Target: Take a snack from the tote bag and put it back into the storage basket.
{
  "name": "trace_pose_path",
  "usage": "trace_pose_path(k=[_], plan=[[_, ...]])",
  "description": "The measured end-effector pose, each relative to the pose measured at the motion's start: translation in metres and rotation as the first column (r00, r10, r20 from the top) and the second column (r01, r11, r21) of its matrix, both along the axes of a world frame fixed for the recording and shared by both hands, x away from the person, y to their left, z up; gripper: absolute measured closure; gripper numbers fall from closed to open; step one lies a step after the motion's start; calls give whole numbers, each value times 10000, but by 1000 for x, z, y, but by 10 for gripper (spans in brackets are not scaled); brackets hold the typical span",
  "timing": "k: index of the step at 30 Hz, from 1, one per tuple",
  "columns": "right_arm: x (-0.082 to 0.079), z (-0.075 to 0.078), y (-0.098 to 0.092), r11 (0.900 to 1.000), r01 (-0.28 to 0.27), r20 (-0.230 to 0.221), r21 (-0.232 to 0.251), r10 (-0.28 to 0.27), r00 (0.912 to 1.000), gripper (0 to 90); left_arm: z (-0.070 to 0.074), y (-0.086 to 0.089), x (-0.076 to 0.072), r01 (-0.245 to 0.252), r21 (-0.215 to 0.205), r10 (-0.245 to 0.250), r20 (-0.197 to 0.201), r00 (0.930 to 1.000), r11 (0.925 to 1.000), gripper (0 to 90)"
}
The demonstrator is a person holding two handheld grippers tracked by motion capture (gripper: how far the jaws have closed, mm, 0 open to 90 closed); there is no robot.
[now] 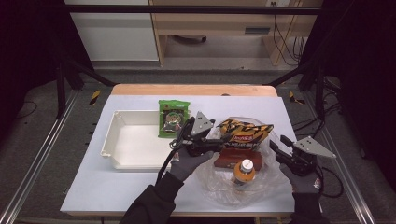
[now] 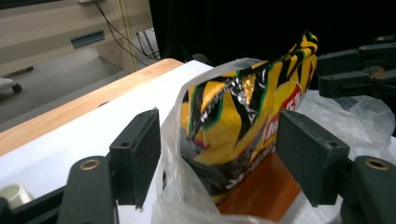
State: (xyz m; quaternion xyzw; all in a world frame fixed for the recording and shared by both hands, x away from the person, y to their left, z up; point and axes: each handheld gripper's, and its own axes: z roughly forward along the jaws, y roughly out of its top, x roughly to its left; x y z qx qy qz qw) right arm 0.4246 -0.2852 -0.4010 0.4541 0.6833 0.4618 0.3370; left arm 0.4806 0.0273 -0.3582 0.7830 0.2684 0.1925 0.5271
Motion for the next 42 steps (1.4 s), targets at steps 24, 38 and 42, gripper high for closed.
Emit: trace_pose_path(k=[24,38,42], plan=[[4,-7,2,9999,-67,-251,-97,64,9997,522,-7,-18,23,219,-66,-223,-548,9983,9997,638],[4,-8,1,10000,-15,-284,-83,12,9996,522,-7,-21,16,242,275,-226,-559,9982,9993,872],[4,-9,1,10000,-4,-331,-90,1,9995,521,-4,-19,12,490,39,-488,-465,9977,9988,879]])
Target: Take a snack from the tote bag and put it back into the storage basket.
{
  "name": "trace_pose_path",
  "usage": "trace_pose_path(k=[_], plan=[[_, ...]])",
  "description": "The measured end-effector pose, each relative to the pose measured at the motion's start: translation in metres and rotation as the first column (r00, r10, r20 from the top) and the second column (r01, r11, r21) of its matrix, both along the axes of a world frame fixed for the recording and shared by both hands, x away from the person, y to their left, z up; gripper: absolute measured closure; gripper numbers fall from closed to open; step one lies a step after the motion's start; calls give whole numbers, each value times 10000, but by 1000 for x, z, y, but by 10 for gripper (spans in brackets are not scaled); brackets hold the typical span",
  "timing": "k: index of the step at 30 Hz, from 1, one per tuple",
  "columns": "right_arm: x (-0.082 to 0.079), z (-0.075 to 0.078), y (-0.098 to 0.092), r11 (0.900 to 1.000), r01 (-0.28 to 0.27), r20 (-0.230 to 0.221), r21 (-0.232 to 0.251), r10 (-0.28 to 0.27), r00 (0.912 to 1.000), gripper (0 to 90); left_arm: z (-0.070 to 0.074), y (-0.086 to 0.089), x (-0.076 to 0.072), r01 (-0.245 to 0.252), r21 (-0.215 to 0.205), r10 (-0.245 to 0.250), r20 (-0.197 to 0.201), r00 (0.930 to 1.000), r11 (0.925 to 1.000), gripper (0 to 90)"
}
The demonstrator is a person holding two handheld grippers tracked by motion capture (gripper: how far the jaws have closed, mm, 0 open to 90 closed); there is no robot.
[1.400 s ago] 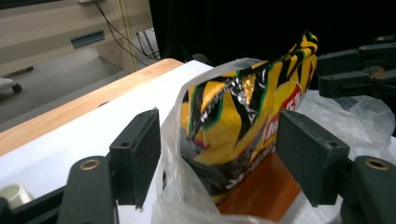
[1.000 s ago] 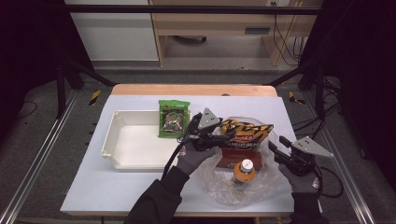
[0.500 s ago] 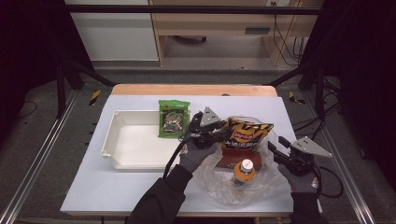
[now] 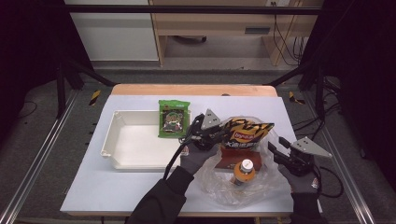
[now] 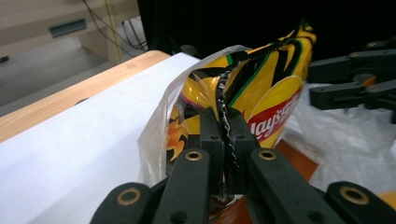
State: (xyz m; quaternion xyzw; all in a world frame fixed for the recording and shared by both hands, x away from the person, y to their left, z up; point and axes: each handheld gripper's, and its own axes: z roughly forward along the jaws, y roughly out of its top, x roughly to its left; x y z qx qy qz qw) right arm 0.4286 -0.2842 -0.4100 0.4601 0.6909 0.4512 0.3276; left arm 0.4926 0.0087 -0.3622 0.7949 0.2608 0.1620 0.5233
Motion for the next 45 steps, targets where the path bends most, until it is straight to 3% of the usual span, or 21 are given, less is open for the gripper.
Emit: trace_pose_path(k=[6,16,33,39,45], plan=[[0,0,-1,10000,23,31,27,-23,10000,520,9,5,-7,229,-317,-222,219,9995,9992,881],[-1,1,-3,9999,79,87,82,-80,9999,517,40,20,-26,585,-1106,-517,628,9967,9921,882],[-4,4,-6,9998,151,200,146,-153,9997,513,81,44,-51,885,-1667,-710,1086,9916,9820,884],[-4,4,-6,9998,162,202,145,-165,9997,513,93,48,-56,912,-1812,-698,1211,9902,9792,885],[-4,4,-7,9997,194,228,126,-197,9995,510,103,47,-57,1022,-2136,-782,1180,9899,9716,885]])
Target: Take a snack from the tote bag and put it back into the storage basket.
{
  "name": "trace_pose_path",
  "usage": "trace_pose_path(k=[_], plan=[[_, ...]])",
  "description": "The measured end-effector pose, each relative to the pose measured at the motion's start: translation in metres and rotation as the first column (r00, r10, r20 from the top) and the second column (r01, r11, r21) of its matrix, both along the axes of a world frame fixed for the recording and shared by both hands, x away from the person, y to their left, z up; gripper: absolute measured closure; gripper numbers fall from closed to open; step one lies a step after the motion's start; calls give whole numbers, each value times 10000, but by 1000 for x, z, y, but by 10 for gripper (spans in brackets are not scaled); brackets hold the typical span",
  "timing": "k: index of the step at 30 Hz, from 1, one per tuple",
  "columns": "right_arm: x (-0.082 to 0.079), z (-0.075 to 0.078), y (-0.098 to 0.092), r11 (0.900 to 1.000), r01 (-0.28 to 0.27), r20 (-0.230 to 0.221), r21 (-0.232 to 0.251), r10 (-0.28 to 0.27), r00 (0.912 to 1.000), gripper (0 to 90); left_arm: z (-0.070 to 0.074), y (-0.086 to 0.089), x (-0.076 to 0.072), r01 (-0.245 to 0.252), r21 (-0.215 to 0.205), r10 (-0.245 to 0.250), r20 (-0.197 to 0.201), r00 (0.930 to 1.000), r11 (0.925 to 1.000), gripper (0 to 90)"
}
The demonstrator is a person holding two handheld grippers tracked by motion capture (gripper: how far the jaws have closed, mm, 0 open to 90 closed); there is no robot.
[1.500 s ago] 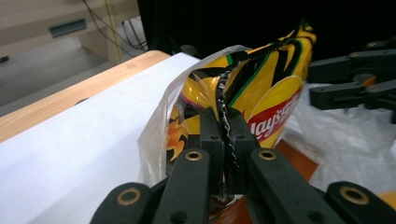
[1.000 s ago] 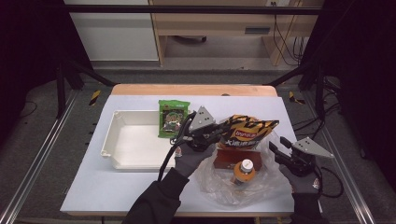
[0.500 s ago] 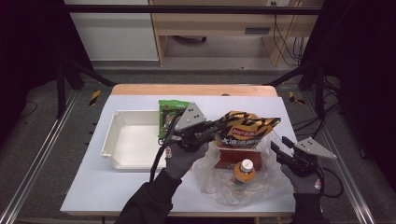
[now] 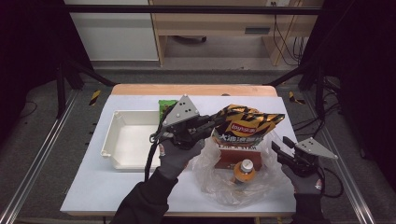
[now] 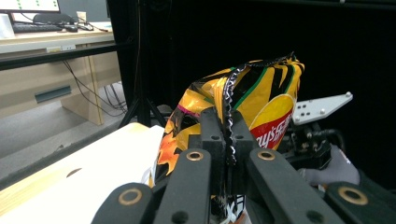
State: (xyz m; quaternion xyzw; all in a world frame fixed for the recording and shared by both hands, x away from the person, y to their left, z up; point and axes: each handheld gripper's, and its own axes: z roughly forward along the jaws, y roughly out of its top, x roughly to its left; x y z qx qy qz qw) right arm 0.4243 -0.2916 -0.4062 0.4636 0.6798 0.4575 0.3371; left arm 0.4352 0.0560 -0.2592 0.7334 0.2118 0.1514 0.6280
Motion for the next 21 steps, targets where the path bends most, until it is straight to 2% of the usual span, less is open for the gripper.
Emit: trace_pose_path(k=[9,11,15,21], plan=[[0,-1,-1,10000,33,-28,18,-33,10000,502,7,-17,-3,290,-153,-290,15,9996,9995,885],[0,-1,-1,10000,44,-36,7,-44,10000,500,12,-21,-5,379,-141,-377,140,9992,9992,885],[0,-1,-2,10000,32,-26,16,-32,10000,498,17,-21,-7,373,-136,-370,237,9990,9992,886],[-1,-1,-3,10000,37,28,42,-37,10000,483,26,-11,-10,235,-197,-227,394,9990,9995,886]])
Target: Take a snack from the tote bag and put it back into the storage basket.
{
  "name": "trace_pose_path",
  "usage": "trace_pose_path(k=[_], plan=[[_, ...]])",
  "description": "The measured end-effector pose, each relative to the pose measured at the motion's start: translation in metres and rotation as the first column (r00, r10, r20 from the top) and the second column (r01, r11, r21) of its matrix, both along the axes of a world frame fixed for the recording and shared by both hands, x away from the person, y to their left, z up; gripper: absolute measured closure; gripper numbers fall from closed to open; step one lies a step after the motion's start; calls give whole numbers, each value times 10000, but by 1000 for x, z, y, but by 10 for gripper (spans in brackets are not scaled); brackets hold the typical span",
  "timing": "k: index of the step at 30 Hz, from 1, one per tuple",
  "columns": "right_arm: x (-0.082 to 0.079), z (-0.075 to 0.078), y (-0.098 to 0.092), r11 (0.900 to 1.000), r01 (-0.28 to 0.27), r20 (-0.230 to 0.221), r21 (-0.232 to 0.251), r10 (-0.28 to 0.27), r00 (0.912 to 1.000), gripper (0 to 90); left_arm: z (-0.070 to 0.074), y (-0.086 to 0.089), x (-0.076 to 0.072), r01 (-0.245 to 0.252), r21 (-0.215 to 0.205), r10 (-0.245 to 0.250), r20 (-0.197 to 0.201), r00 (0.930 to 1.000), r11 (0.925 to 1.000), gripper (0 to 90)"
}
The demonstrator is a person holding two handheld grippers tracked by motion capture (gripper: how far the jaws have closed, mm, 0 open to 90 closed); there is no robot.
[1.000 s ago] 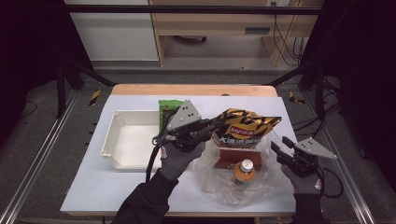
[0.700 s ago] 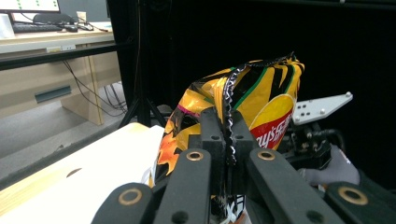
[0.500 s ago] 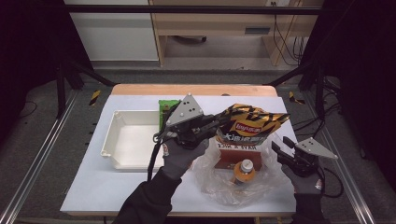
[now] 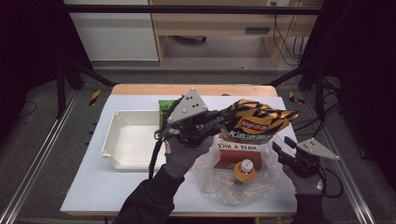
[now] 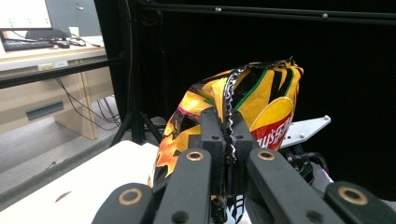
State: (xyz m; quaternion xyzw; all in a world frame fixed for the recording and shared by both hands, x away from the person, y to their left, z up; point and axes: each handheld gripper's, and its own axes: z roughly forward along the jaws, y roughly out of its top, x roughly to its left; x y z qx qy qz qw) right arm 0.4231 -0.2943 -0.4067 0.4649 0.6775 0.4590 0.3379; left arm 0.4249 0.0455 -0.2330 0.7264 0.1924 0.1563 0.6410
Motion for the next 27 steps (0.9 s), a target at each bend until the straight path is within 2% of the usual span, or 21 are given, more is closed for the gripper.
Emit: trace_pose_path(k=[6,9,10,11,12,13,14,15,16,21,27], plan=[[0,0,1,10000,22,-2,-23,-22,10000,423,6,21,-2,-296,-96,297,75,9995,9995,886],[-2,1,2,10000,-3,19,29,3,10000,386,7,39,-3,-553,-248,554,53,9984,9982,885],[-2,1,2,10000,-3,19,29,3,10000,386,7,39,-3,-553,-248,554,53,9984,9982,886],[-3,2,4,10000,-49,29,32,49,10000,358,8,48,-3,-687,-307,688,34,9976,9972,885],[-3,3,4,9999,-90,33,56,90,10000,347,8,48,-3,-687,-307,688,34,9976,9972,885],[-4,4,5,9999,-101,31,84,101,9999,335,9,57,-3,-859,-320,861,33,9963,9958,885],[-4,4,6,9999,-120,33,103,119,9999,327,9,57,-3,-859,-320,861,33,9963,9958,886],[-4,5,6,9998,-133,45,118,133,9999,319,11,67,-3,-1031,-324,1033,42,9946,9941,886],[-4,5,6,9998,-133,45,118,133,9999,319,11,67,-3,-1031,-324,1033,42,9946,9941,886],[-5,6,8,9998,-110,33,182,110,9999,278,12,96,-3,-1553,-457,1553,-32,9879,9868,885],[-5,6,5,9998,-11,21,198,11,10000,274,10,115,-2,-1937,-452,1936,-68,9811,9800,886]])
